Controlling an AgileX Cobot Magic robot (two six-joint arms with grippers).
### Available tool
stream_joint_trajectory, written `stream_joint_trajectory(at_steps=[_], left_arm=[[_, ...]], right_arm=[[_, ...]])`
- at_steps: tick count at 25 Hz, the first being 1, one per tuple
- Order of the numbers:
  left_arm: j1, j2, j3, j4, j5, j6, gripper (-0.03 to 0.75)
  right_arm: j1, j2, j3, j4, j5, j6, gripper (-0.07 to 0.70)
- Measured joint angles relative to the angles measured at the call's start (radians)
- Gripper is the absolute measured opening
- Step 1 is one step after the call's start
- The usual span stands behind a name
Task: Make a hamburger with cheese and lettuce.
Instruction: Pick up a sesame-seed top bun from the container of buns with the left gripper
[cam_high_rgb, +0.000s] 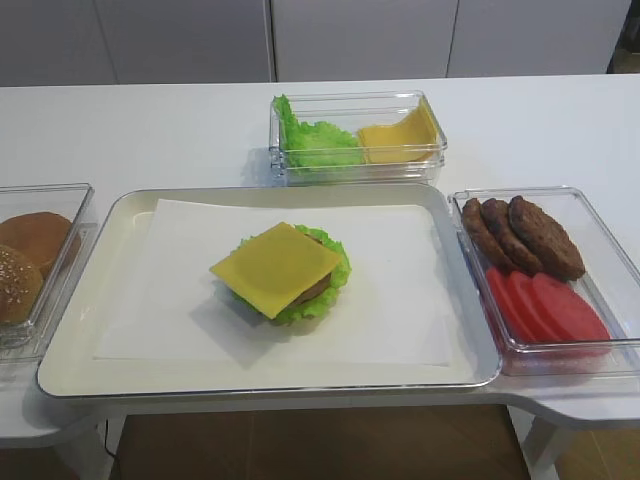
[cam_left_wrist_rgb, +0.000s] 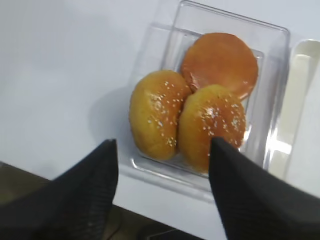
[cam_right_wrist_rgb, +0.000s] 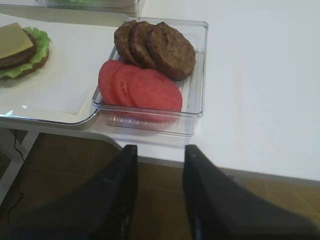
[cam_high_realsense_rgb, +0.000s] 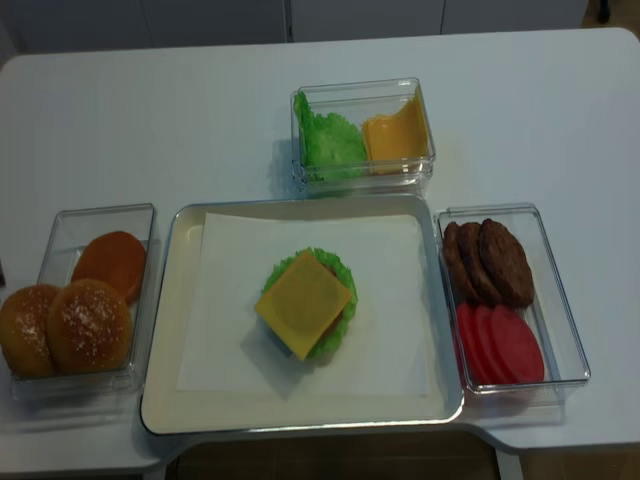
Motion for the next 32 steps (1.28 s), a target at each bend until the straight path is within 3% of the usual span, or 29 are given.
stream_joint_trajectory(at_steps=[4, 8, 14, 17, 22, 27, 32], left_arm=[[0.110, 0.134, -0.082, -0.060, 0.024, 0.052, 0.430], [0.256, 0.227, -0.100, -0.252, 0.024, 0.160, 0.430], [0.440, 0.343, -0.100, -0.430, 0.072, 0.543, 0.430], [0.499, 0.392, -0.102, -0.501, 0.070, 0.657, 0.430], [0.533, 0.487, -0.160, -0.579, 0.068, 0.777, 0.430], [0.533, 0.584, -0.251, -0.593, 0.130, 0.885, 0.430], [0.533, 0.619, -0.265, -0.592, 0.161, 0.949, 0.430]], right_arm=[[0.000, 0.000, 0.000, 0.000, 0.000, 0.000, 0.230], [0.000, 0.000, 0.000, 0.000, 0.000, 0.002, 0.218], [0.000, 0.000, 0.000, 0.000, 0.000, 0.002, 0.216], [0.000, 0.000, 0.000, 0.000, 0.000, 0.002, 0.216], [0.000, 0.000, 0.000, 0.000, 0.000, 0.002, 0.216], [0.000, 0.000, 0.000, 0.000, 0.000, 0.002, 0.216], [0.000, 0.000, 0.000, 0.000, 0.000, 0.002, 0.216]])
